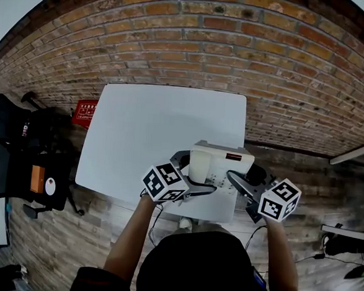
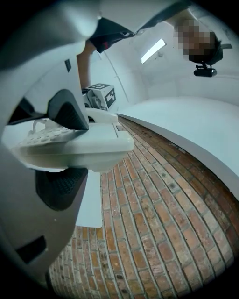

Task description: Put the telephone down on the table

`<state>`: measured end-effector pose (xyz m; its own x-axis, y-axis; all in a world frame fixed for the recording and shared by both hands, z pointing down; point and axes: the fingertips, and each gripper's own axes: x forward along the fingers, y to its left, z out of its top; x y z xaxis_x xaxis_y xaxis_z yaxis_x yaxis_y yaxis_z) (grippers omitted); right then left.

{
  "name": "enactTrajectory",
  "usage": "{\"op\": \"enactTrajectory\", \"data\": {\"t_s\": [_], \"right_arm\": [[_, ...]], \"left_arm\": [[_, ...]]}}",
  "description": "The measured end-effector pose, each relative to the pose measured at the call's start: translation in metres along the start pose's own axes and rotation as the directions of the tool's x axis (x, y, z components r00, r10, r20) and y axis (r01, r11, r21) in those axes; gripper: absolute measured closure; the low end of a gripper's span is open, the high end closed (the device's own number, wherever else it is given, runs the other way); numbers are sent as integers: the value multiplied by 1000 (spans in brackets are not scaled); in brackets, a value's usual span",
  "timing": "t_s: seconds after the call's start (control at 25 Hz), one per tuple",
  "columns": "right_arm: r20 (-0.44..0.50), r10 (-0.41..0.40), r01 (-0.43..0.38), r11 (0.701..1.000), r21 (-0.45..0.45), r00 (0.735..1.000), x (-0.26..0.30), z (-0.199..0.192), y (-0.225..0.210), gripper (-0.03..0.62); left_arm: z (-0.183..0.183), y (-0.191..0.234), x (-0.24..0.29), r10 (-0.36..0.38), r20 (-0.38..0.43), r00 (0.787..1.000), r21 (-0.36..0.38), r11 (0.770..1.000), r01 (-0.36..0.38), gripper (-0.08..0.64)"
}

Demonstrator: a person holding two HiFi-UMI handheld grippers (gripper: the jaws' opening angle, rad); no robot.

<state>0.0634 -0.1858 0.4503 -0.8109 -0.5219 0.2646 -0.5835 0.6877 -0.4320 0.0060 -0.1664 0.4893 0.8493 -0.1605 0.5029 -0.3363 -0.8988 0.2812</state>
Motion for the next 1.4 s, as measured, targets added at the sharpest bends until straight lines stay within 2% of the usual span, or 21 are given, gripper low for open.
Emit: {"op": "enactTrajectory", "data": {"t_s": [0.48, 0.8, 1.4], "right_arm": [[-53, 12, -9, 998, 62, 999, 29, -17, -45, 345], [-99, 11, 0, 994, 112, 995, 48, -31, -71, 344], [-185, 10, 20, 987, 160, 983, 67, -61, -108, 342]], "left_arm": [[-15, 42, 25, -4, -55, 998, -42, 999, 1, 71], [-31, 66, 42, -14, -77, 997, -95, 995, 7, 71], [-60, 92, 72, -26, -119, 993, -160, 987, 7, 71]]}}
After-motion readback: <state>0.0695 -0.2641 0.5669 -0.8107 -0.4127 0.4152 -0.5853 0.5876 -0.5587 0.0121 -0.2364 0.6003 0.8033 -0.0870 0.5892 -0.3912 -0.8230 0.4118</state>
